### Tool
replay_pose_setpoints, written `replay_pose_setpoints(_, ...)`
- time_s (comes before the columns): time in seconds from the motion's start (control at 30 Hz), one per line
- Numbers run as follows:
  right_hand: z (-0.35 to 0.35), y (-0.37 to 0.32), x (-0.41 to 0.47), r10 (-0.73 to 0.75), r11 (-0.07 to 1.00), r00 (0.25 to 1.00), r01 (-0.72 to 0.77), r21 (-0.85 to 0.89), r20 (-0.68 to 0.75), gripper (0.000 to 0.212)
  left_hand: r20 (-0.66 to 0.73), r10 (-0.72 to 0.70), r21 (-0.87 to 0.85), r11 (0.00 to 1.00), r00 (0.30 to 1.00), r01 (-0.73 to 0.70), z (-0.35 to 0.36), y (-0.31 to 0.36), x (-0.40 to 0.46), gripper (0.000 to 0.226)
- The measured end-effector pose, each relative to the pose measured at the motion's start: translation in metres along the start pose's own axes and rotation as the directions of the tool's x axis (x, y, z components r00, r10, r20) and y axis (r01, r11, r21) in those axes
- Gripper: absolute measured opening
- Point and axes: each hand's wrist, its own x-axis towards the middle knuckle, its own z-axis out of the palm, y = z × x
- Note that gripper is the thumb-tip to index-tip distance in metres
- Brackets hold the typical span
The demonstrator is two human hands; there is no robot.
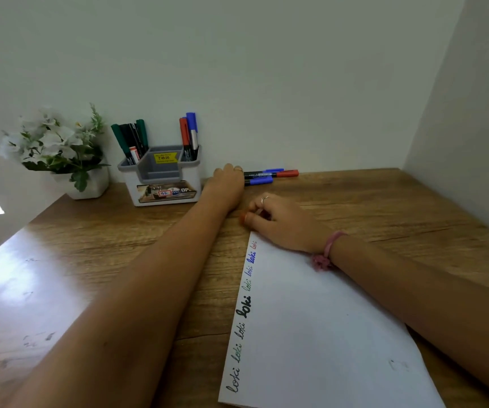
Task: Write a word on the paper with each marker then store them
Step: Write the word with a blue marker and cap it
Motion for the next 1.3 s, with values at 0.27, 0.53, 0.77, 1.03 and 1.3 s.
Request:
replay_pose_setpoints(0.27,-0.009,0.007,0.009,0.285,0.841,0.956,-0.212,0.498,-0.073,0.021,-0.085,0.084,-0.141,0.985,0.993,-0.095,-0.021,0.001,-0.012,0.033)
replay_pose_setpoints(0.53,-0.043,-0.011,0.012,0.155,0.984,0.943,-0.122,0.127,-0.293,0.039,-0.268,0.157,-0.331,0.912,0.951,-0.244,-0.086,0.005,-0.063,0.032)
replay_pose_setpoints(0.77,-0.057,-0.016,0.014,0.152,0.987,0.969,-0.158,-0.015,-0.193,0.019,-0.338,0.135,-0.733,0.584,0.932,-0.35,-0.108,0.007,-0.104,0.064)
replay_pose_setpoints(1.03,-0.058,-0.019,0.007,0.234,0.682,0.954,-0.298,0.667,0.187,0.031,-0.057,0.263,-0.644,0.728,0.963,-0.236,-0.067,0.013,-0.101,0.024)
replay_pose_setpoints(1.3,-0.054,-0.021,0.005,0.112,0.623,0.951,-0.293,0.725,0.288,0.03,-0.097,0.266,-0.6,0.754,0.959,-0.269,-0.06,0.006,-0.104,0.042)
